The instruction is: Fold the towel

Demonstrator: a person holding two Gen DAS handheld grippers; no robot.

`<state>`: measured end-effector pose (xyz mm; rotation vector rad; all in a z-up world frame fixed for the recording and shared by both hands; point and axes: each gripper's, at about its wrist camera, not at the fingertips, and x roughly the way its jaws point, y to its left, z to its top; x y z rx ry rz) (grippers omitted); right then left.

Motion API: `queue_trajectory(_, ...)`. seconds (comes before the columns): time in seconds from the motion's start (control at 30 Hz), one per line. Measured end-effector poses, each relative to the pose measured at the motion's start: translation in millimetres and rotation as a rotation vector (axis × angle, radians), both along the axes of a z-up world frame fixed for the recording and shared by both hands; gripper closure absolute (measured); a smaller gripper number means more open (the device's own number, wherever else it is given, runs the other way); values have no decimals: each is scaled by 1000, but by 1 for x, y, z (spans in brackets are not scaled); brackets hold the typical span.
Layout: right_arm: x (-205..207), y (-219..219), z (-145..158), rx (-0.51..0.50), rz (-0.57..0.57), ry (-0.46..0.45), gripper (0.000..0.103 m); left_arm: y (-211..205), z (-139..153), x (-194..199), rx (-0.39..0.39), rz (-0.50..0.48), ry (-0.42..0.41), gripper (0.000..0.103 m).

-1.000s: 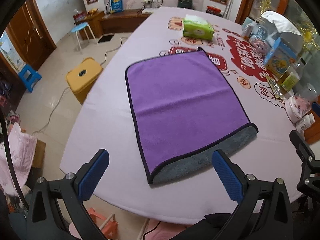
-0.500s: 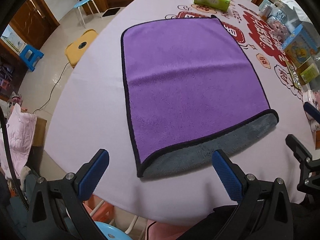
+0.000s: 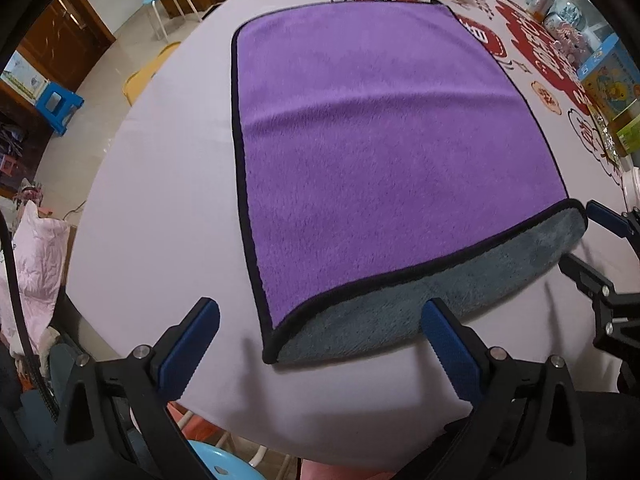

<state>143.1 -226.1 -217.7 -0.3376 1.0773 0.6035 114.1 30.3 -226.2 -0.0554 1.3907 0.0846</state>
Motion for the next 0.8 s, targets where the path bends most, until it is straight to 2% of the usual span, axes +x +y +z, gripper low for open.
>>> queue_trajectory(0.23,3,-2,-3,9,-6,10,43,-1,-9,-7,-26,9,17,13)
queue_trajectory(0.37,3,-6,-2,7,-15,2,55,-4,-8,-9,-34,-1,12,24)
queue_trajectory(0.53,0,-9,1,1,-22,-9,69,-6,-6,-15,-43,-6,12,42)
queue_trajectory(0.8,-5,-13,3,-5,-26,-16,84,0,-4,-23,-55,21,6,66)
